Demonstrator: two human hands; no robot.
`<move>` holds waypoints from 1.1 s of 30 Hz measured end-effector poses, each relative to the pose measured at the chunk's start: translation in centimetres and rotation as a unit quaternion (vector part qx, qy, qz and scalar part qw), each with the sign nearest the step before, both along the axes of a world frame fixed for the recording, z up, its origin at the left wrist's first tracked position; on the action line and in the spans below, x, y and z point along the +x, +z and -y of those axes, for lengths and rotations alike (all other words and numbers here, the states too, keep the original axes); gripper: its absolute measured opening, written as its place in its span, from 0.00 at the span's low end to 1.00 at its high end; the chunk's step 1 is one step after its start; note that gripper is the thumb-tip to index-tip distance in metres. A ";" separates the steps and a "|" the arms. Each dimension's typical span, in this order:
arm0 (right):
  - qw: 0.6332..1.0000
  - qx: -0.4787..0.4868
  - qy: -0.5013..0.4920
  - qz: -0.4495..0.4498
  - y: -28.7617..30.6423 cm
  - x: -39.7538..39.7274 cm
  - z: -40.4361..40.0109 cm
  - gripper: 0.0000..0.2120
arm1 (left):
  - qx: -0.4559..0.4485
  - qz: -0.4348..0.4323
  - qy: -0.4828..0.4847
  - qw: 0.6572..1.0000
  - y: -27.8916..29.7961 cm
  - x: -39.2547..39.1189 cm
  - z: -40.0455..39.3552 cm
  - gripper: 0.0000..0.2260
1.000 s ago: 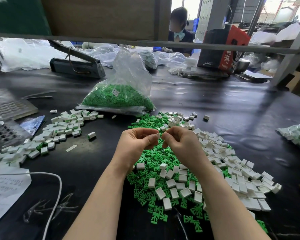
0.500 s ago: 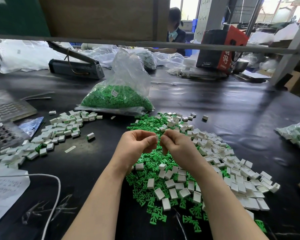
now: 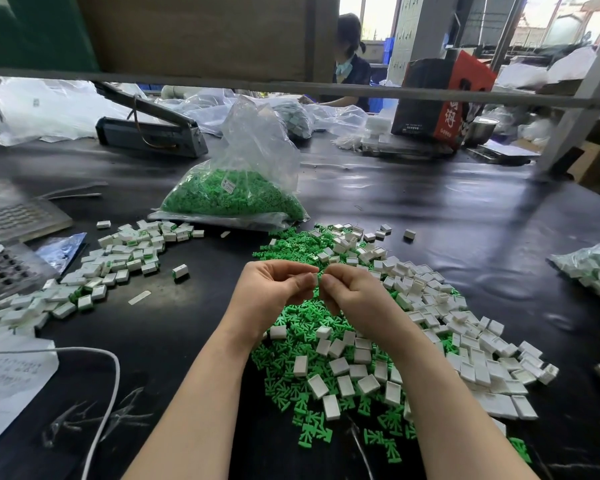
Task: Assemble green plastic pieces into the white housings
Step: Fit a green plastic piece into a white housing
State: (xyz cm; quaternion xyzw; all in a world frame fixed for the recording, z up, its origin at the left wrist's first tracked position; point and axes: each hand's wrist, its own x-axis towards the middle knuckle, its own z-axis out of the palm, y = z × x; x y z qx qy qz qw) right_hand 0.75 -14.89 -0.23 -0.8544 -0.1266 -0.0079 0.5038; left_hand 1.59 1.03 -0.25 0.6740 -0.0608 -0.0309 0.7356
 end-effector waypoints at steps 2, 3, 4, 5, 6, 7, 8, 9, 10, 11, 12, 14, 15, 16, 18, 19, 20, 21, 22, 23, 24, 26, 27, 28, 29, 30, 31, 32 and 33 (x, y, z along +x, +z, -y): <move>1.000 -0.007 0.002 0.003 0.0 0.0 0.0 0.14 | 0.005 0.008 0.001 1.000 0.1 -0.1 0.0 0.06; 1.000 -0.010 0.002 0.004 0.0 0.0 0.0 0.15 | 0.010 0.012 0.001 1.000 0.1 -0.1 0.1 0.07; 1.000 -0.010 0.002 0.006 -0.1 0.0 0.1 0.15 | 0.015 0.016 0.000 1.000 0.2 -0.1 0.1 0.07; 1.000 -0.009 0.002 0.008 -0.1 0.0 0.1 0.15 | 0.020 0.020 0.000 1.000 0.2 -0.1 0.1 0.08; 1.000 -0.009 0.002 0.010 -0.1 0.0 0.1 0.16 | 0.023 0.023 -0.001 0.999 0.2 -0.1 0.1 0.08; 1.000 -0.008 0.003 0.011 -0.1 0.0 0.1 0.16 | 0.025 0.026 -0.002 0.999 0.3 -0.1 0.1 0.09; 1.000 -0.007 0.004 0.012 -0.1 0.0 0.1 0.16 | 0.027 0.029 -0.002 0.999 0.3 -0.1 0.1 0.09; 1.000 -0.006 0.006 0.012 -0.1 0.0 0.1 0.16 | 0.028 0.032 -0.004 0.999 0.3 -0.1 0.0 0.09; 1.000 -0.006 0.008 0.013 -0.1 0.0 0.1 0.16 | 0.030 0.036 -0.005 0.999 0.3 -0.1 -0.1 0.09; 1.000 -0.006 0.010 0.014 -0.1 -0.1 0.1 0.16 | 0.032 0.041 -0.006 0.999 0.3 -0.1 -0.1 0.09; 1.000 -0.006 0.011 0.015 -0.1 -0.1 0.1 0.16 | 0.035 0.046 -0.006 0.998 0.3 -0.1 -0.2 0.09; 1.000 -0.006 0.016 0.017 -0.1 -0.1 0.1 0.16 | 0.037 0.053 -0.004 0.998 0.3 0.0 -0.3 0.09; 1.000 -0.005 0.018 0.017 -0.1 -0.1 0.0 0.15 | 0.038 0.056 -0.004 0.998 0.2 0.0 -0.4 0.09; 1.000 -0.001 0.020 0.015 -0.1 -0.1 0.0 0.15 | 0.038 0.059 -0.003 0.998 0.2 0.1 -0.4 0.09; 1.000 0.005 0.025 0.002 -0.1 0.0 0.1 0.14 | 0.041 0.063 -0.006 0.997 0.2 0.2 -0.4 0.09; 1.000 0.001 0.026 -0.004 -0.1 0.0 0.1 0.14 | 0.043 0.063 -0.009 0.997 0.1 0.2 -0.4 0.09; 1.000 -0.010 0.027 -0.009 -0.2 -0.1 0.2 0.14 | 0.048 0.063 -0.013 0.997 0.1 0.2 -0.4 0.09; 0.999 -0.022 0.026 -0.013 -0.2 -0.1 0.2 0.14 | 0.055 0.063 -0.018 0.996 0.0 0.2 -0.4 0.08; 0.999 -0.027 0.027 -0.015 -0.3 -0.1 0.3 0.14 | 0.063 0.062 -0.021 0.996 -0.1 0.3 -0.4 0.07; 0.999 -0.022 0.028 -0.015 -0.2 -0.1 0.3 0.15 | 0.071 0.060 -0.024 0.995 -0.1 0.3 -0.5 0.06; 0.999 -0.011 0.031 -0.014 -0.2 -0.1 0.3 0.15 | 0.077 0.058 -0.026 0.995 -0.2 0.3 -0.5 0.05; 0.999 0.006 0.035 -0.011 -0.1 -0.1 0.2 0.16 | 0.097 0.053 -0.030 0.993 -0.3 0.4 -0.6 0.03; 0.999 0.009 0.035 -0.010 0.0 0.0 0.2 0.16 | 0.126 0.056 -0.033 0.990 -0.4 0.5 -0.7 0.01; 0.999 0.012 0.035 -0.010 0.0 0.0 0.1 0.16 | 0.161 0.059 -0.039 0.984 -0.4 0.5 -0.7 0.02; 0.999 0.017 0.036 -0.013 0.0 -0.1 0.1 0.16 | 0.189 0.056 -0.050 0.979 -0.5 0.5 -0.7 0.05; 0.999 0.022 0.038 -0.017 -0.1 -0.1 0.1 0.16 | 0.201 0.050 -0.064 0.976 -0.5 0.5 -0.7 0.07; 0.999 0.025 0.040 -0.021 -0.1 -0.1 0.1 0.16 | 0.202 0.044 -0.076 0.975 -0.5 0.5 -0.6 0.09; 0.998 0.027 0.043 -0.026 -0.1 -0.1 0.1 0.16 | 0.198 0.042 -0.085 0.976 -0.4 0.3 -0.7 0.10; 0.998 0.029 0.046 -0.032 -0.2 -0.1 0.1 0.17 | 0.197 0.042 -0.090 0.975 -0.4 0.3 -0.7 0.10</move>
